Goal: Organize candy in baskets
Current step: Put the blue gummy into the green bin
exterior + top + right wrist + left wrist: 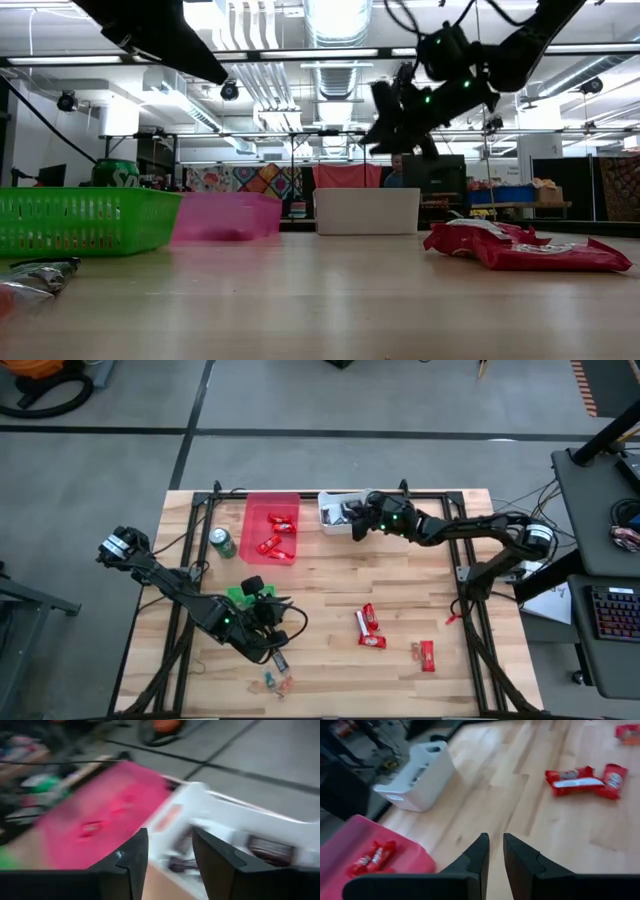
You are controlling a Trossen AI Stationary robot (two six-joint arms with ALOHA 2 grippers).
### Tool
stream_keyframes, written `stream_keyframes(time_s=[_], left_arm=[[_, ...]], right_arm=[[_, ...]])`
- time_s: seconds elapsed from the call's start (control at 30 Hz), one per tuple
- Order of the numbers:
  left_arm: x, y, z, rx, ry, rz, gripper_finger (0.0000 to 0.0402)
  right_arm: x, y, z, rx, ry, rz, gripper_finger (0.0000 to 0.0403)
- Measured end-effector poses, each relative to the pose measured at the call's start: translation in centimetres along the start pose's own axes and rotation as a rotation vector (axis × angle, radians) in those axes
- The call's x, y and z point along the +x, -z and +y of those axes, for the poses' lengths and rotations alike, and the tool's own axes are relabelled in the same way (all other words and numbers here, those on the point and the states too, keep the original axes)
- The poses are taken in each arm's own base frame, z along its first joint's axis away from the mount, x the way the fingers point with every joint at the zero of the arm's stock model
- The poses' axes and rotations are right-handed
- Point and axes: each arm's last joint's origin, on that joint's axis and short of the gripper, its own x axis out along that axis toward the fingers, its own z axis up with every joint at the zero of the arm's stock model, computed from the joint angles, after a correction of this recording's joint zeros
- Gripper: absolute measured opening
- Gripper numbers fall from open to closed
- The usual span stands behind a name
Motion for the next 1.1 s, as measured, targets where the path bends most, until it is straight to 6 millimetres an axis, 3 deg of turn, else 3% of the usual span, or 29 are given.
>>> stream_keyframes(time_s=[0.2,0.4,0.73,0.9,1.1], left_arm=[[0.0,0.2,-0.3,-0.009,0.108,0.075,0.0040],[-0.2,0.5,-0.8,-0.015,0.259,0.183,0.0040],[-0.8,0.6,-1.7,-0.060,0.522,0.370,0.0045],[-1.5,1.6,-3.1,-0.015,0.635,0.453,0.0080],[-2.2,3.4,-4.8,0.075,0.652,0.480,0.0159]], right_arm=[[-2.0,-1.3,2.3,0.000,-0.289,0.027,0.0156],[-4.5,-1.5,5.4,-0.028,-0.471,0.057,0.0155],[-9.0,-0.2,9.1,-0.110,-0.499,0.397,0.0137],[-10.1,0.9,10.1,-0.155,-0.495,0.537,0.0135],[-11.0,2.2,10.2,-0.170,-0.461,0.663,0.0138]])
